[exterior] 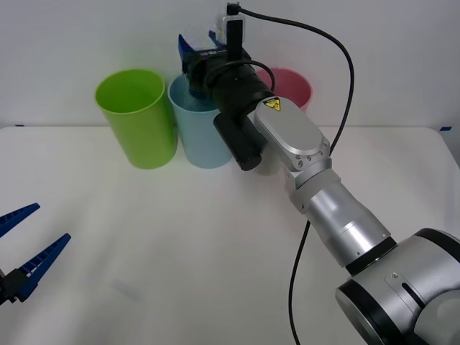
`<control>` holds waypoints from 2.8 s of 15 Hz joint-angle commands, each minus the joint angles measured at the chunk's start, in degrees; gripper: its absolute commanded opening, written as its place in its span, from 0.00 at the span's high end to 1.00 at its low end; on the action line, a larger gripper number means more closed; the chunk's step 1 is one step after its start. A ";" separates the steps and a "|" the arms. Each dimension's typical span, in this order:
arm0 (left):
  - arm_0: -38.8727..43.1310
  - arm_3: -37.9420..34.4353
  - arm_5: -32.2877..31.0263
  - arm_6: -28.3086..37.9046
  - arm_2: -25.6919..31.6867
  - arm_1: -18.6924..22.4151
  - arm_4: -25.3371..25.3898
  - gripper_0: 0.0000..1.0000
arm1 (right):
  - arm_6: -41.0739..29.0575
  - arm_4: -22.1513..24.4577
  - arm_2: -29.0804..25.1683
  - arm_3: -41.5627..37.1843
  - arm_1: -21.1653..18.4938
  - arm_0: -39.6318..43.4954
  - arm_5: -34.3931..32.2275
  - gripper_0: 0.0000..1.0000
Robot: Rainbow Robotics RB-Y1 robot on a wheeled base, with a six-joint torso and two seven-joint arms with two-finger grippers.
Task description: Grasp the object on the table and drop it into the matching bin: aluminum can to the light blue bin, PET bottle to the pink bin.
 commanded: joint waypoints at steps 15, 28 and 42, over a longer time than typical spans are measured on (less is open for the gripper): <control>0.00 0.00 0.00 0.00 0.00 0.00 0.00 0.00 | -0.17 0.90 9.67 -23.28 -10.20 18.09 -0.62 0.00; 0.00 0.00 0.00 0.00 0.00 0.00 0.00 0.00 | 0.97 -2.26 4.31 -47.63 -27.17 42.70 -16.27 0.00; 0.00 0.00 0.00 0.00 0.00 0.00 0.00 0.00 | 9.15 -5.34 -19.69 -49.12 -27.08 63.62 -48.88 0.00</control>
